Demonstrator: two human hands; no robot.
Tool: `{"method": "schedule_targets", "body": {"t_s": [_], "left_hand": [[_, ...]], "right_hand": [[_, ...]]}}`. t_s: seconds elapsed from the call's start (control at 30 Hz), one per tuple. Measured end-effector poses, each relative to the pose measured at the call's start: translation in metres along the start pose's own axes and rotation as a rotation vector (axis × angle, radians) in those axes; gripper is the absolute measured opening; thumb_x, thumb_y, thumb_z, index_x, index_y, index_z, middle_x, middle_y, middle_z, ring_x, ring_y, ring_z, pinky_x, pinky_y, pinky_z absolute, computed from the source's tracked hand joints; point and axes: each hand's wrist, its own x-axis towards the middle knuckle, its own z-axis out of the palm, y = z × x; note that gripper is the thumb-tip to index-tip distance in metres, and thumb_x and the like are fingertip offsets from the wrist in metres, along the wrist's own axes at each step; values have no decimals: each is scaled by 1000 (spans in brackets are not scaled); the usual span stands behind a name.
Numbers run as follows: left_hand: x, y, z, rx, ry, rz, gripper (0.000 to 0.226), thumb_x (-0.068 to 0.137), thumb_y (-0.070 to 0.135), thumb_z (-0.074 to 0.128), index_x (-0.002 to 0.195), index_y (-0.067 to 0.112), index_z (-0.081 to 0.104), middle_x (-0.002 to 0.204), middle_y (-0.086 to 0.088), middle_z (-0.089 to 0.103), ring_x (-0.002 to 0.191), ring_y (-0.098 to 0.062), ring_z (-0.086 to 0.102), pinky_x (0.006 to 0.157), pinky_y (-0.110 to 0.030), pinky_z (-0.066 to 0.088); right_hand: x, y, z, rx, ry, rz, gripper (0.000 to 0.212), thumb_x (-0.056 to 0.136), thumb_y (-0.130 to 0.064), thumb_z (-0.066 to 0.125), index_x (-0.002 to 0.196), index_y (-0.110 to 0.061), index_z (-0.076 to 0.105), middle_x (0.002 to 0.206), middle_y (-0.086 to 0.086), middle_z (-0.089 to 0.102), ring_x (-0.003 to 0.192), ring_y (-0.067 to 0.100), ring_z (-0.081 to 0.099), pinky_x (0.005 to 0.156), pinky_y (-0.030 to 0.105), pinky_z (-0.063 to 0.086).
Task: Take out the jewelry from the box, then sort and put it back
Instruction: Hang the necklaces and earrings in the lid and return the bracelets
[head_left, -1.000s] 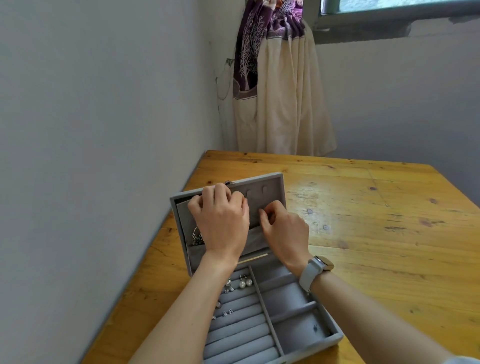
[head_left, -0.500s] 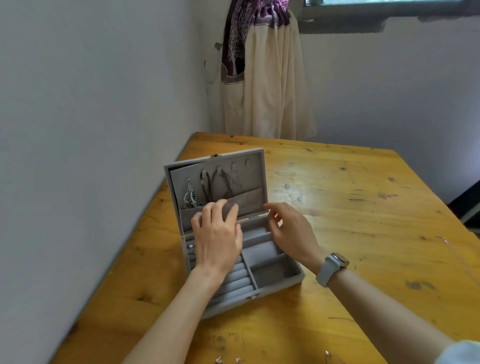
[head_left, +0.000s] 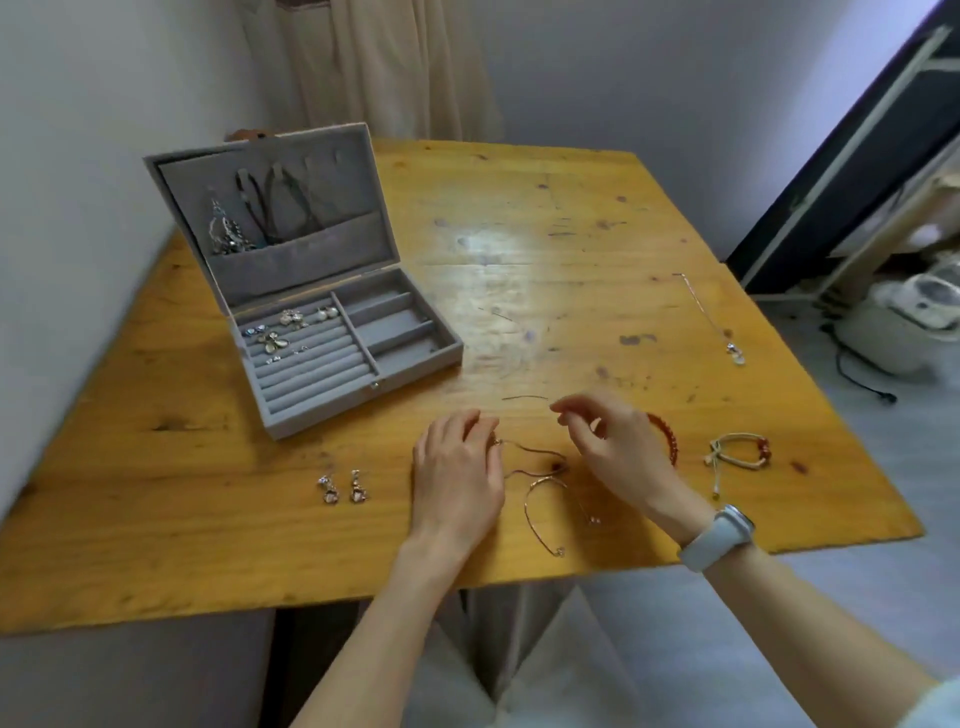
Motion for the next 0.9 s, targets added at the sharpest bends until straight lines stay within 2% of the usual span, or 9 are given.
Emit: {"method": "schedule_targets", "body": {"t_s": [0.17,0.23,0.33,0.43,0.67,0.77,0.9], "left_hand": [[-4,-6,9,66,21,12,39,92,25,49,130,18,48,138,-1,43,131,-15,31,112,-34,21],[-3,-7,9,71,31,22,38,91,24,51,128,17,50,136,-1,45,130,-15,33,110,-34,22],[-4,-9,9,62,42,37,36,90,23,52,125,17,53,133,-1,48,129,-15,35,109,-34,23],[-4,-12,10,43,54,44,33,90,21,53,123,16,55,132,-1,49,129,-15,35,108,-33,21],[-4,-11,10,27,67,43,32,90,21,53,122,16,56,132,0,50,129,-14,35,108,-30,20],[-4,-11,10,24,73,45,32,90,21,53,121,16,56,132,0,50,128,-15,36,108,-31,21],[-4,-11,10,17,70,42,35,90,22,51,125,17,53,133,2,49,129,-13,34,109,-29,18]], "right_hand": [[-33,19,4,-42,52,35,15,86,-4,55,95,-9,66,89,1,61,77,8,51,73,11,40],[-32,17,8,-68,34,30,15,87,-9,56,98,-8,65,91,0,56,80,9,50,75,8,38],[-26,11,16,-129,-5,3,17,86,-17,58,100,-8,64,90,-4,49,87,11,47,76,12,35],[-18,8,22,-198,-53,14,14,85,-21,60,93,-11,63,87,-5,46,89,10,42,78,19,32],[-6,-3,18,-388,-234,32,13,92,-21,47,96,-12,57,99,2,52,96,17,44,86,30,41],[-3,-6,13,-299,-242,15,9,93,-15,43,94,-11,52,96,3,52,92,18,46,79,28,40],[6,-10,0,-76,-72,23,7,92,-5,42,90,-11,46,82,6,57,77,23,55,68,33,45]]}}
